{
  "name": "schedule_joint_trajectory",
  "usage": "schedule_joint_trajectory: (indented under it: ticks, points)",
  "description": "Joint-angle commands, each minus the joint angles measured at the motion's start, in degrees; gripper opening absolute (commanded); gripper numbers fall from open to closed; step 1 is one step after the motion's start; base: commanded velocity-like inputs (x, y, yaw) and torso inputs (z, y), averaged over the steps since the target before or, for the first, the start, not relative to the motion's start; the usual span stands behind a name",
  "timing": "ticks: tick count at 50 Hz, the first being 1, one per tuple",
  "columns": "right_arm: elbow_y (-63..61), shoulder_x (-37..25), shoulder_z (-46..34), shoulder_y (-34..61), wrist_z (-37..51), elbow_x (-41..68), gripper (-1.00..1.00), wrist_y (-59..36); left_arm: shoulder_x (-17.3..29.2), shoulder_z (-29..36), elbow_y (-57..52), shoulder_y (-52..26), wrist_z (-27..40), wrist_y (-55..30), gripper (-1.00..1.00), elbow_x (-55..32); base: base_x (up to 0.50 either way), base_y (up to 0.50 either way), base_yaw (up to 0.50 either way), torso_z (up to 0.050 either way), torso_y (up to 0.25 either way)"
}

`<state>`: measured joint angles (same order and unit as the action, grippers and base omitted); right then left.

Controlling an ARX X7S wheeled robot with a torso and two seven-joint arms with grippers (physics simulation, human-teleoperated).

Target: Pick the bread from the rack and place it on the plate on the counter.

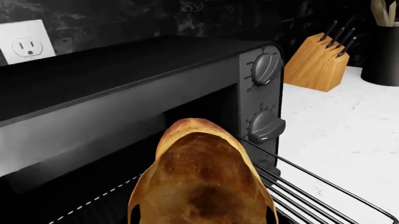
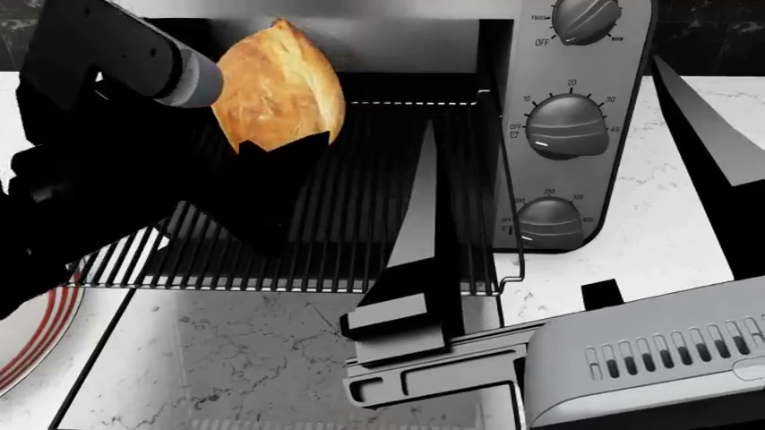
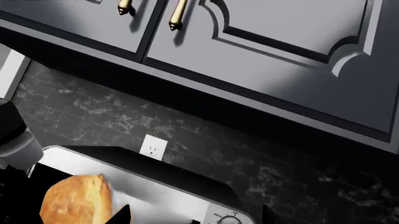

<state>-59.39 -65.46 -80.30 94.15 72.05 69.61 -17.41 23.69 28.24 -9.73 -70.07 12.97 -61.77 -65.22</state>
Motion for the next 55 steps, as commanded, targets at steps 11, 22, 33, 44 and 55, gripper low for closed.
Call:
schedule_joint_trajectory:
  ticks: [11,22,33,44,55]
  points:
    - [-0.4,-0.6,-3.6,2.0,0.5,-1.0,1.0,1.9,10.0,-12.2,-18.5,3.2,20.4,-6.9,-1.0,-23.4,0.0,0.0,0.0,0.0,0.0]
    - [-0.3,-0.1,-5.9,4.4,1.0,-0.8,1.0,2.8,19.2,-17.5,-24.7,3.8,32.4,-5.2,-1.0,-38.7,0.0,0.0,0.0,0.0,0.0]
    - [-0.6,0.5,-10.9,8.7,2.0,-1.0,1.0,4.8,28.6,-21.5,-29.1,2.6,43.0,0.0,-1.0,-51.1,0.0,0.0,0.0,0.0,0.0]
    - [-0.6,1.4,-19.2,14.6,3.6,-2.1,1.0,8.1,36.6,-30.9,-32.3,10.9,44.5,2.0,-1.0,-52.2,0.0,0.0,0.0,0.0,0.0]
    - [-0.3,1.6,-24.5,17.7,4.2,-3.4,1.0,10.6,39.0,-49.3,-35.3,27.2,44.5,0.8,-1.0,-52.7,0.0,0.0,0.0,0.0,0.001]
